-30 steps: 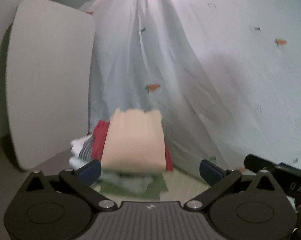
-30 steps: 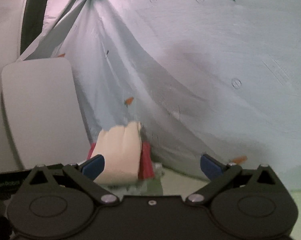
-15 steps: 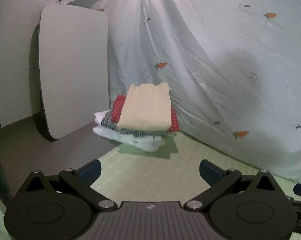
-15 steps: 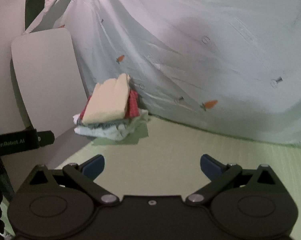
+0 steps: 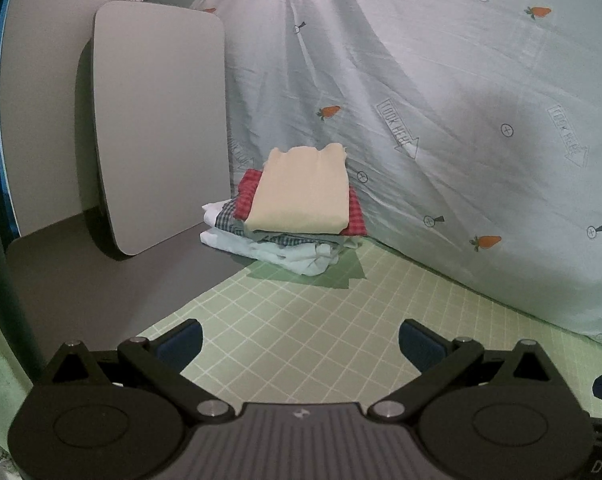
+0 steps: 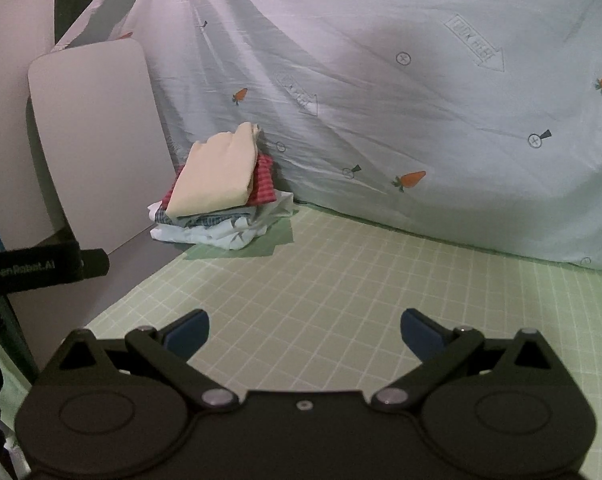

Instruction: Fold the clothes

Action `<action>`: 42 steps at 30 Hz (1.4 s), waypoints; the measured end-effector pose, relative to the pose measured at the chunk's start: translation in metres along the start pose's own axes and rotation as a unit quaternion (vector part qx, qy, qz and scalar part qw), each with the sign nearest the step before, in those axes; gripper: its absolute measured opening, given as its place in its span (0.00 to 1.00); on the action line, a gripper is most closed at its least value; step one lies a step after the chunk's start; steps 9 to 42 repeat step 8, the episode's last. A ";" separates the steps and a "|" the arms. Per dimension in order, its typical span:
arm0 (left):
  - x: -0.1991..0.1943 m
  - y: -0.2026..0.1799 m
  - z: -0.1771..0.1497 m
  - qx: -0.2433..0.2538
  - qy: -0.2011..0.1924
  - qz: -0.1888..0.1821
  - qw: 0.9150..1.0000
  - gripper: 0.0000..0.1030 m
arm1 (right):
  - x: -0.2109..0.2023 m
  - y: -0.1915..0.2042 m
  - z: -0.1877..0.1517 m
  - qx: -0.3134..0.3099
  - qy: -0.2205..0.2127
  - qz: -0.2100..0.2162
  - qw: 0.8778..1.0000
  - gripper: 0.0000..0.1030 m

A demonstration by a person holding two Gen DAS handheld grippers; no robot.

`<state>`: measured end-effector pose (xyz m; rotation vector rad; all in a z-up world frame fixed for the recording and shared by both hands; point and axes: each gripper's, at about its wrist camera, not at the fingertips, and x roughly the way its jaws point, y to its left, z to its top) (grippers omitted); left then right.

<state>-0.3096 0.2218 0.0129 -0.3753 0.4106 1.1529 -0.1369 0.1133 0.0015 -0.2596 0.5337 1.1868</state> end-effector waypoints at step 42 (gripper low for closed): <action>-0.002 -0.002 -0.001 0.011 0.003 0.000 1.000 1.00 | 0.000 0.000 0.000 0.005 -0.003 0.001 1.000 1.00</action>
